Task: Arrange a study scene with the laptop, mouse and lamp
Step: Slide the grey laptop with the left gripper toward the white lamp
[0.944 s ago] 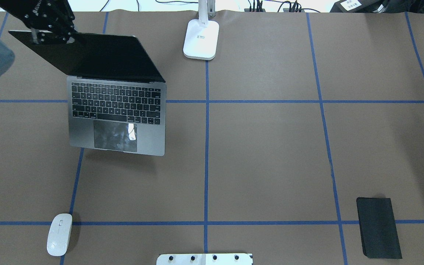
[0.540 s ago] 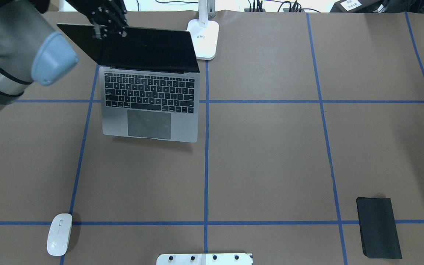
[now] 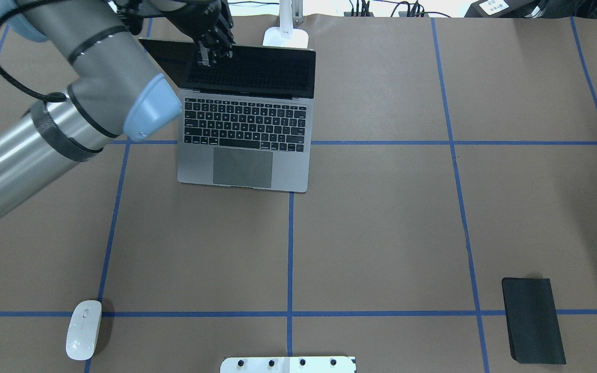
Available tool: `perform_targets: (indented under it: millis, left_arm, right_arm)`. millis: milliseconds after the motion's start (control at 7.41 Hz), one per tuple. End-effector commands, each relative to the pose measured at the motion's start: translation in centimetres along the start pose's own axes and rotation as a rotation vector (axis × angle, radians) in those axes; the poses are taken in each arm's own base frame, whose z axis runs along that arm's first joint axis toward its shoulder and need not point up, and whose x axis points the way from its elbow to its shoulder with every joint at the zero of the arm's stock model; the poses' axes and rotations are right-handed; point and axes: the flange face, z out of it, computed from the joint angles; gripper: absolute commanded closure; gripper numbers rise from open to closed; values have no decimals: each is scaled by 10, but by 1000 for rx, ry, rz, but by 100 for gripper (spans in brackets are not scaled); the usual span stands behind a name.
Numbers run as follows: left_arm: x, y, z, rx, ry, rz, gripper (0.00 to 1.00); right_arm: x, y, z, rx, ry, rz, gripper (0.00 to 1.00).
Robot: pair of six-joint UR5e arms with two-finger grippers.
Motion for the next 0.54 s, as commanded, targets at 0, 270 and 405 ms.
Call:
perform_targets:
  millis: [0,270,405]
  left_arm:
    - [-12,19,43,9,70,30,100]
    - [-13,17,69,20,118,48,100]
    - [-14,15,79,31,136,52,100]
  right_arm:
    - [2,3,2,-6,1,5,0]
    - [3,4,4,-9,0,8,0]
    - [3,4,4,-9,0,8,0]
